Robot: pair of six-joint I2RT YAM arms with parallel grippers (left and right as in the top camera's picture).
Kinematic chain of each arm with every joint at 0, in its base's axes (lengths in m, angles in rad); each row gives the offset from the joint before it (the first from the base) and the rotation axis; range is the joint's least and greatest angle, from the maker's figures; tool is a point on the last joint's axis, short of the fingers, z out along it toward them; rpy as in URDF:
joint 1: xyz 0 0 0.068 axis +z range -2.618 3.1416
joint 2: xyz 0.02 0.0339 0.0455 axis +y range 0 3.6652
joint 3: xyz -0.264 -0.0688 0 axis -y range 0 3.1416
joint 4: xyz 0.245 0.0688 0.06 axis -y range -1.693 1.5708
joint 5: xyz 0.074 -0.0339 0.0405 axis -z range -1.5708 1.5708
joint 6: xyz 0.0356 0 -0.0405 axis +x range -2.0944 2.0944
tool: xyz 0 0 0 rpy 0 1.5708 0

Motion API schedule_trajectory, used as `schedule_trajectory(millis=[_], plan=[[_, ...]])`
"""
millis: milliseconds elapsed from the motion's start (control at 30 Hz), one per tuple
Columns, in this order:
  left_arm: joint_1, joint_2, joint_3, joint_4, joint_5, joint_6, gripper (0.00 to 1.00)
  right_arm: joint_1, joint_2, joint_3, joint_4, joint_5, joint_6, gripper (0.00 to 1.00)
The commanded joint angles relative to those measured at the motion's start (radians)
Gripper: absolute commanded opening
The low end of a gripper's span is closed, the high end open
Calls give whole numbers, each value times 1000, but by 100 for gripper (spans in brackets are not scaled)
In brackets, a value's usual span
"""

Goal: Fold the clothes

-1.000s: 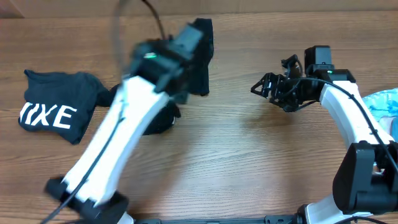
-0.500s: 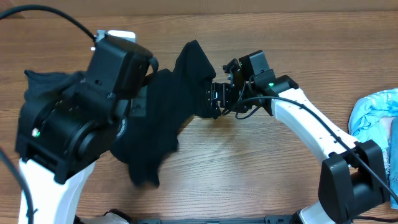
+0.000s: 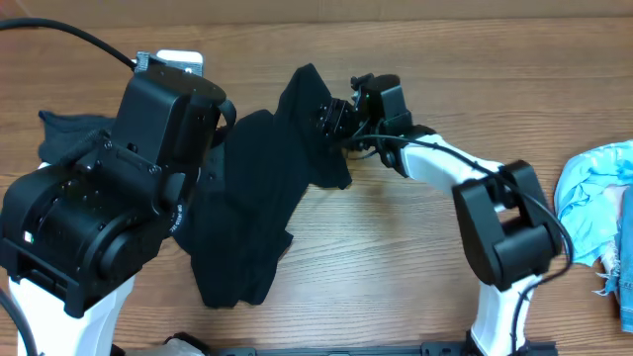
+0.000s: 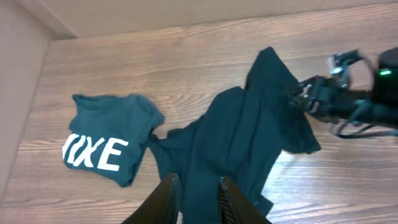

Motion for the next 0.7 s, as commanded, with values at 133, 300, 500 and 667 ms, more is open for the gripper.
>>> schedule_trajectory(millis=[133,300,500,667], plan=[[1,-4,15,1,23,2,30,-16,60,4,68,36,79,61],[1,-3,15,1,23,2,33,-16,84,4,121,102,90,61],[0,-3,15,1,42,2,34,-15,127,6,198,138,164,54],[0,-3,15,1,56,2,35,-15,154,6,211,138,180,48]])
